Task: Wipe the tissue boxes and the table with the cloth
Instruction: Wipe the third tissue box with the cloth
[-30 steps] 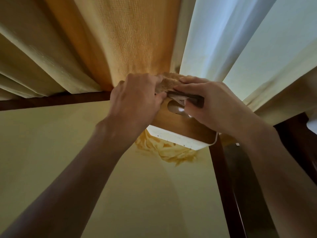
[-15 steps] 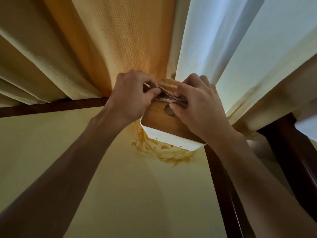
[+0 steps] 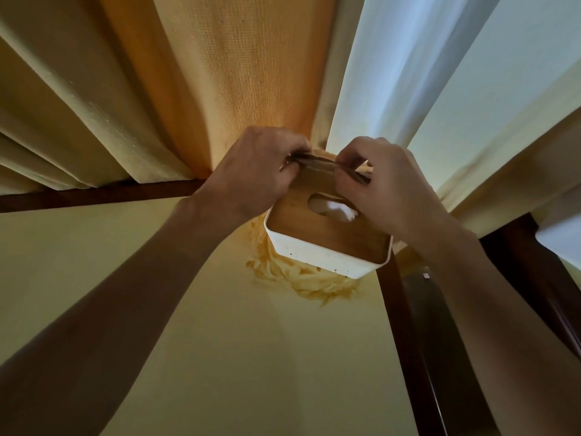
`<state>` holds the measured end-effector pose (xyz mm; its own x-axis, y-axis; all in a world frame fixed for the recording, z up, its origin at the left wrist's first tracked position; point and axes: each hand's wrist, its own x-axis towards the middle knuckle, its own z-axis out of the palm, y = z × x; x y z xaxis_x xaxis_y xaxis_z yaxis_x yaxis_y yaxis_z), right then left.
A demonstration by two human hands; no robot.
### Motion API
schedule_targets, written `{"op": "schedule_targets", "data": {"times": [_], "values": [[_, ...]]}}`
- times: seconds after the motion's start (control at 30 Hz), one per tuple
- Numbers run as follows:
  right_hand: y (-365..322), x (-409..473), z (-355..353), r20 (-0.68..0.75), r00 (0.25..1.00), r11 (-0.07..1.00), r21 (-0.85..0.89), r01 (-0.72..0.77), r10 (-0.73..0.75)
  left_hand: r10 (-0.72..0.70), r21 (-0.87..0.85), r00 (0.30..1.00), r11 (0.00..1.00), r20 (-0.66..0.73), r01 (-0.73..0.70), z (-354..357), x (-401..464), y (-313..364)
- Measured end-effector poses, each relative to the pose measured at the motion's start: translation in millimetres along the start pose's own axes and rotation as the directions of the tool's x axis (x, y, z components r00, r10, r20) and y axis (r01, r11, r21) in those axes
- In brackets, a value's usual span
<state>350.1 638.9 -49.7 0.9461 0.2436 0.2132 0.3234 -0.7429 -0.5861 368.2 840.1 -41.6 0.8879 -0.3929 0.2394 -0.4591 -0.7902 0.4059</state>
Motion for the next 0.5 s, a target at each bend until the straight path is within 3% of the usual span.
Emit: {"op": "schedule_targets", "data": {"times": [0.13, 0.2, 0.27, 0.4, 0.5], "values": [[3, -8, 16, -0.036, 0.993, 0.977, -0.185, 0.103, -0.112, 0.006, -0.058, 1.000, 0.998, -0.028, -0.007, -8, 9, 5], [4, -11, 22, -0.142, 0.980, 0.963, -0.251, 0.103, -0.141, 0.028, -0.069, 0.999, 0.997, -0.027, -0.030, -12, 15, 10], [6, -16, 21, -0.280, 0.951, 0.978, -0.193, 0.075, -0.128, 0.057, -0.075, 0.998, 0.995, -0.029, -0.059, -14, 21, 17], [15, -29, 7, -0.458, 0.888, 0.995, 0.095, -0.001, 0.045, 0.084, -0.047, 0.996, 0.995, -0.040, -0.086, -12, 32, 29], [23, -39, -9, -0.500, 0.864, 0.995, 0.098, -0.003, 0.052, 0.102, -0.082, 0.993, 0.991, -0.056, -0.106, -5, 39, 41]]}}
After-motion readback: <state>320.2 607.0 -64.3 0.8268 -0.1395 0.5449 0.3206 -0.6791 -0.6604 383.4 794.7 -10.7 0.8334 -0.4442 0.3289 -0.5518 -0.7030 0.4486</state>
